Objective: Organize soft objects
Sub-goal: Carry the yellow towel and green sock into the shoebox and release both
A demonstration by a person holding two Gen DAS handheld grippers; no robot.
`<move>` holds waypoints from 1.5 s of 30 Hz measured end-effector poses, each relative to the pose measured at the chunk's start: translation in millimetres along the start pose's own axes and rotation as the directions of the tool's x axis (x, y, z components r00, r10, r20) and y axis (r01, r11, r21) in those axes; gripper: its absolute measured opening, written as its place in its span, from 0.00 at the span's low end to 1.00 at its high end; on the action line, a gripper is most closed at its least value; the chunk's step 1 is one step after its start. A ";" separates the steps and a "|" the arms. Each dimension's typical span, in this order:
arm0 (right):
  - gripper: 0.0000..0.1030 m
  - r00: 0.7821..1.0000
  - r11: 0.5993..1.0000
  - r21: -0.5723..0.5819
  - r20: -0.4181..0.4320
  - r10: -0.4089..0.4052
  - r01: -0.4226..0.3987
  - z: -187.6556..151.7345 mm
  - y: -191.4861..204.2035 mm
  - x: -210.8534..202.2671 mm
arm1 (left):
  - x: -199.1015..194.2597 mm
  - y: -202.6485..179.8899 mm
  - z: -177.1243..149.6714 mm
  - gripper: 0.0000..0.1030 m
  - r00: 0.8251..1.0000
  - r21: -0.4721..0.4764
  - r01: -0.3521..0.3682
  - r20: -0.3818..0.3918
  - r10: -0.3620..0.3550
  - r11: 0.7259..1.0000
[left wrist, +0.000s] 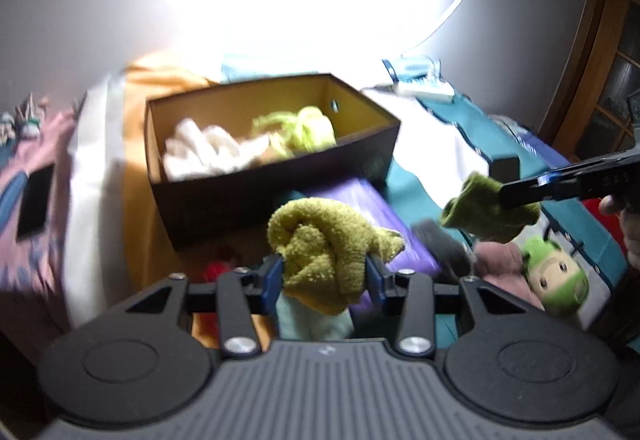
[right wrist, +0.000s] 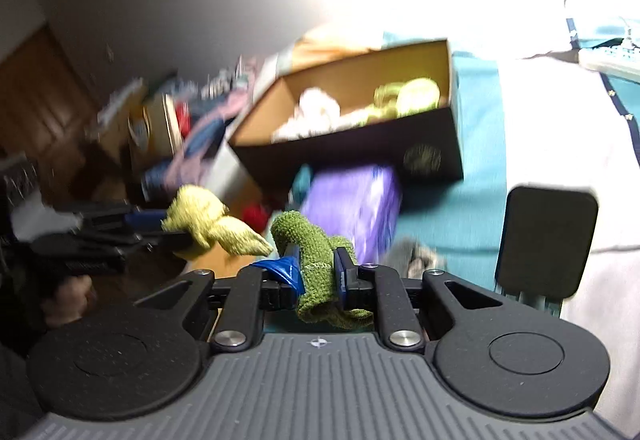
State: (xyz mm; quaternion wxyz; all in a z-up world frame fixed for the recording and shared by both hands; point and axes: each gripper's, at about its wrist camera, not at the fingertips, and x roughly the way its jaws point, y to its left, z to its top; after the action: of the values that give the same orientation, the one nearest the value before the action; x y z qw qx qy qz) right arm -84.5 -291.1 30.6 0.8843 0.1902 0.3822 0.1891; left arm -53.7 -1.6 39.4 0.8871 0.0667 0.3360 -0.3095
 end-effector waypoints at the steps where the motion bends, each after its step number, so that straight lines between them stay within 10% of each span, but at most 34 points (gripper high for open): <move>1: 0.00 1.000 1.000 0.016 0.029 0.008 -0.008 8.7 -1.3 -2.7 | 1.6 4.5 8.6 0.41 1.000 0.003 -0.005 0.017 0.005 1.000; 18: 0.00 0.964 0.995 0.101 0.265 -0.033 0.006 152.0 -19.9 37.7 | 73.6 85.2 146.2 0.41 0.975 -0.014 -0.199 0.099 0.199 0.980; 36: 0.00 0.967 0.967 -0.032 0.014 -0.254 0.255 144.9 -49.5 157.5 | 188.1 93.9 115.6 0.44 0.976 -0.058 -0.155 -0.165 0.143 0.986; 45: 0.05 0.947 0.948 -0.025 -0.049 -0.318 0.317 139.5 -66.0 176.1 | 205.1 102.6 109.2 0.65 0.963 -0.075 -0.204 -0.196 0.186 0.976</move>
State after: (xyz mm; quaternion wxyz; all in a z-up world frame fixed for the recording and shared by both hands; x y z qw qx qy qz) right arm 144.3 -289.8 -18.8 0.8945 0.1136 0.4291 0.0523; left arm 187.3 -58.6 -17.0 0.8796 0.0863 0.4244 -0.1968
